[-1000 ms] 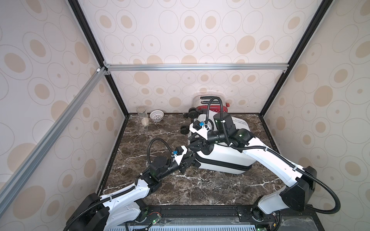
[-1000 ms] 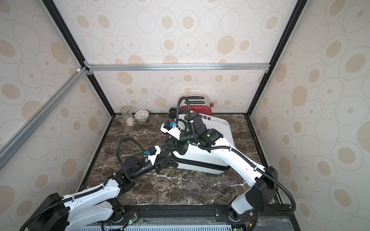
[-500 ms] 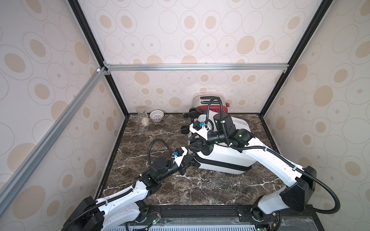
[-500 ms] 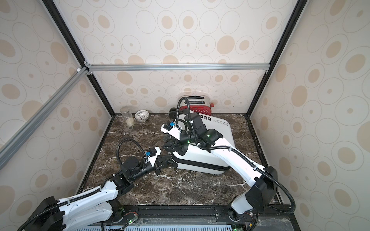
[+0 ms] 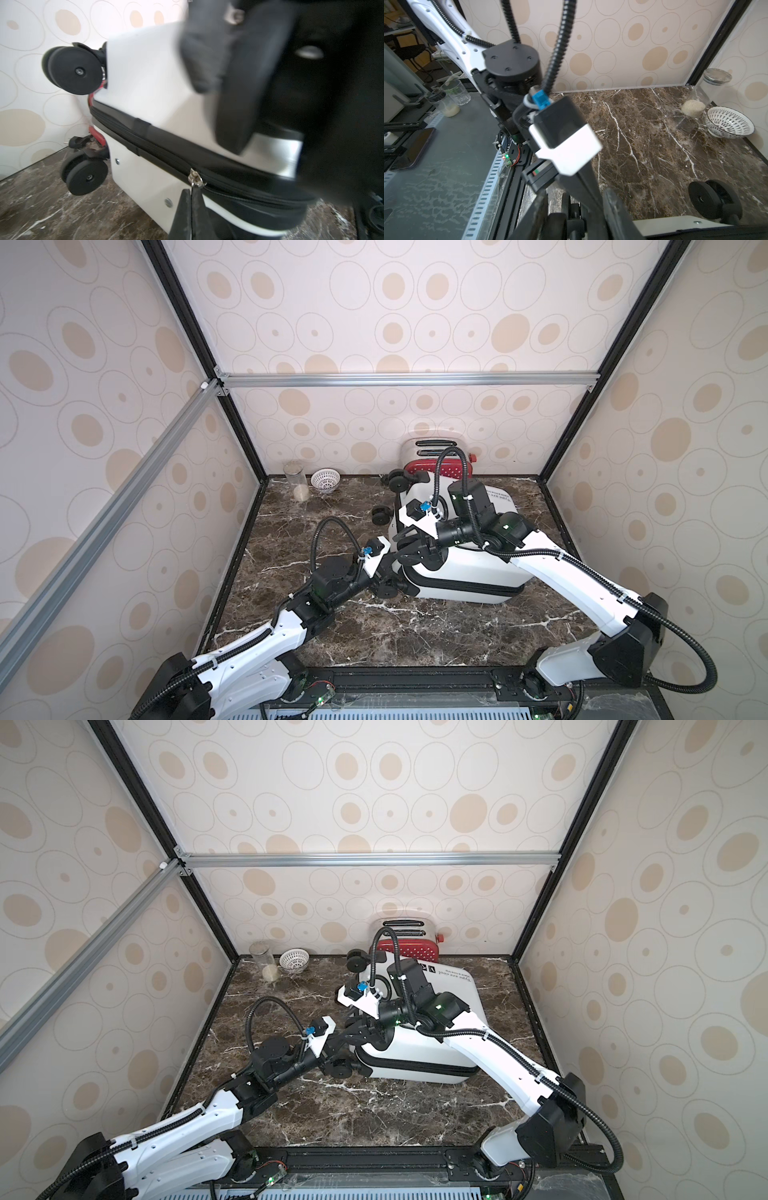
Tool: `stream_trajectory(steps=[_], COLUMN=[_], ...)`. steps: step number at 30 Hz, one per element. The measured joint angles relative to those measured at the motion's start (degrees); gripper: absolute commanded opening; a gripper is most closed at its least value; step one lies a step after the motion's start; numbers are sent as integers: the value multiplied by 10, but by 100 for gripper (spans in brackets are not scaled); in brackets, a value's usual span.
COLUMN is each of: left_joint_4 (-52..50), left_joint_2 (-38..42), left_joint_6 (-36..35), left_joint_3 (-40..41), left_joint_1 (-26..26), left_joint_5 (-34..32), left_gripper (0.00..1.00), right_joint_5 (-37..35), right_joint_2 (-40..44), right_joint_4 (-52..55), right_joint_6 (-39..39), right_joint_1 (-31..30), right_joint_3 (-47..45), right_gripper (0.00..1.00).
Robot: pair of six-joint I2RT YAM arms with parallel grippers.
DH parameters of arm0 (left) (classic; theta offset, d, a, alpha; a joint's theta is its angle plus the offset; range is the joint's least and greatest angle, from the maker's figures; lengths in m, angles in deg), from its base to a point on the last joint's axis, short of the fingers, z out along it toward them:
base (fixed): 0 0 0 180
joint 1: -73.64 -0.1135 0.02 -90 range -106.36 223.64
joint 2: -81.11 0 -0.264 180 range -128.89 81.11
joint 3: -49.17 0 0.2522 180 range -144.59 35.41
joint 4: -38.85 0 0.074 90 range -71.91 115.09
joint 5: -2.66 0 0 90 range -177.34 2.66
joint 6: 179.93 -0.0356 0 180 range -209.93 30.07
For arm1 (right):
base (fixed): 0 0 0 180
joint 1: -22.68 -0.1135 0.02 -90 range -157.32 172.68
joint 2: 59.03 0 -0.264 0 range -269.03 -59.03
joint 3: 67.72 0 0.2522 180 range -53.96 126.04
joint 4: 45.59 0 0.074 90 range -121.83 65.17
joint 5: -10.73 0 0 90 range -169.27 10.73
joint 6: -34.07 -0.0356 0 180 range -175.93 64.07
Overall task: Open the suitcase zippers
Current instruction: Unzip the zipper on the suitcase.
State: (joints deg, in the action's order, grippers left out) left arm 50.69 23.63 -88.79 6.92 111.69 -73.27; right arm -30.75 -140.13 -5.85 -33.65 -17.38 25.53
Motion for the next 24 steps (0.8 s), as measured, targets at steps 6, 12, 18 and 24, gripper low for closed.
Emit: stream_trajectory(steps=[6, 12, 18, 24], left_joint_4=[-10, -18, 66, 101], left_joint_2=[-94, -167, -98, -31], left_joint_6=[-9, -23, -26, -52], left_joint_3=[-85, -153, -47, 28], left_joint_1=[-123, -152, -155, -131], left_joint_5=[-40, 3, 120, 239], left_gripper=[0, 3, 26, 43], right_joint_5=[57, 63, 28, 14], right_joint_2=[54, 116, 114, 82], right_joint_4=[66, 60, 19, 6], right_joint_6=[29, 16, -12, -13], right_joint_1=[0, -2, -1, 0], right_joint_3=[-25, -69, -80, -66], right_gripper=[0, 0, 0, 0])
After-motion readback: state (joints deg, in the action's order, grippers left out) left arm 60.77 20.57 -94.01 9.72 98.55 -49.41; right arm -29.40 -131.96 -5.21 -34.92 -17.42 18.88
